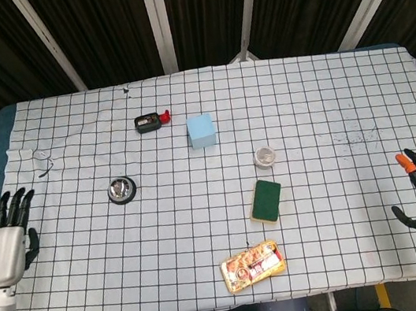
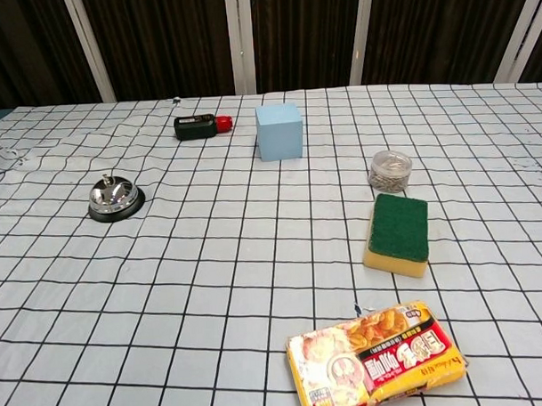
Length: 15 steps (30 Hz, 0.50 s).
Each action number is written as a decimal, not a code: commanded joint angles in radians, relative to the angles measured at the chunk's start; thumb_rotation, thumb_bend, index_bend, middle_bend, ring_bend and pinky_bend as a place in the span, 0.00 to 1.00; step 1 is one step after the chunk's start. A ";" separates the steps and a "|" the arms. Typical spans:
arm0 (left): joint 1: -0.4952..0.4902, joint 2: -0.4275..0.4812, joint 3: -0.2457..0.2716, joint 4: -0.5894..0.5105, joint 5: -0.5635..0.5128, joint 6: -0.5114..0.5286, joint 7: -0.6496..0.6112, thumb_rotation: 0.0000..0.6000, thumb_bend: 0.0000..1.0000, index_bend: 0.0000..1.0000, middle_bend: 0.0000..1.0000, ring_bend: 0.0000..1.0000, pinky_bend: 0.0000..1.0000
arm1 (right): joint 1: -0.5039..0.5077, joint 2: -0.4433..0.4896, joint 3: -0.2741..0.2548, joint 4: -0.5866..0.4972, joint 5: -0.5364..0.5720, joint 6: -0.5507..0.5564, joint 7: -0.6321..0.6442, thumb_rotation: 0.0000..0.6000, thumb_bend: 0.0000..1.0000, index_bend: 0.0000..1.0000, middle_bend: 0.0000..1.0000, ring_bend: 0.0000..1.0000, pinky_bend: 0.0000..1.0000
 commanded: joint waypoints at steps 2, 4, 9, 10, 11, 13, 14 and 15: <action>0.042 0.025 0.027 0.029 0.045 0.038 -0.132 1.00 0.88 0.03 0.05 0.00 0.00 | 0.002 -0.002 -0.003 -0.003 -0.008 -0.001 -0.010 1.00 0.30 0.08 0.00 0.03 0.00; 0.056 0.016 0.032 0.060 0.069 0.060 -0.181 1.00 0.88 0.03 0.05 0.00 0.00 | 0.002 -0.003 -0.002 -0.003 -0.007 0.000 -0.014 1.00 0.30 0.08 0.00 0.03 0.00; 0.093 -0.038 0.025 0.164 0.094 0.123 -0.327 1.00 0.88 0.03 0.05 0.00 0.00 | 0.000 -0.002 0.001 -0.002 0.002 0.000 -0.016 1.00 0.31 0.08 0.00 0.03 0.00; 0.094 -0.039 0.024 0.176 0.087 0.118 -0.343 1.00 0.88 0.03 0.05 0.00 0.00 | 0.000 -0.002 0.002 -0.002 0.003 0.001 -0.014 1.00 0.31 0.08 0.00 0.03 0.00; 0.094 -0.038 0.020 0.189 0.087 0.119 -0.350 1.00 0.88 0.03 0.05 0.00 0.00 | 0.000 -0.002 0.002 -0.002 0.003 0.003 -0.011 1.00 0.31 0.08 0.00 0.03 0.00; 0.099 -0.042 0.013 0.208 0.086 0.128 -0.354 1.00 0.88 0.03 0.05 0.00 0.00 | -0.001 -0.001 0.003 0.000 0.004 0.004 -0.007 1.00 0.30 0.08 0.00 0.03 0.00; 0.102 -0.042 0.014 0.211 0.085 0.128 -0.356 1.00 0.88 0.03 0.05 0.00 0.00 | -0.001 -0.001 0.004 0.000 0.006 0.004 -0.005 1.00 0.30 0.08 0.00 0.03 0.00; 0.105 -0.041 0.014 0.211 0.083 0.128 -0.361 1.00 0.88 0.03 0.05 0.00 0.00 | 0.000 -0.001 0.005 0.000 0.007 0.004 -0.004 1.00 0.30 0.08 0.00 0.03 0.00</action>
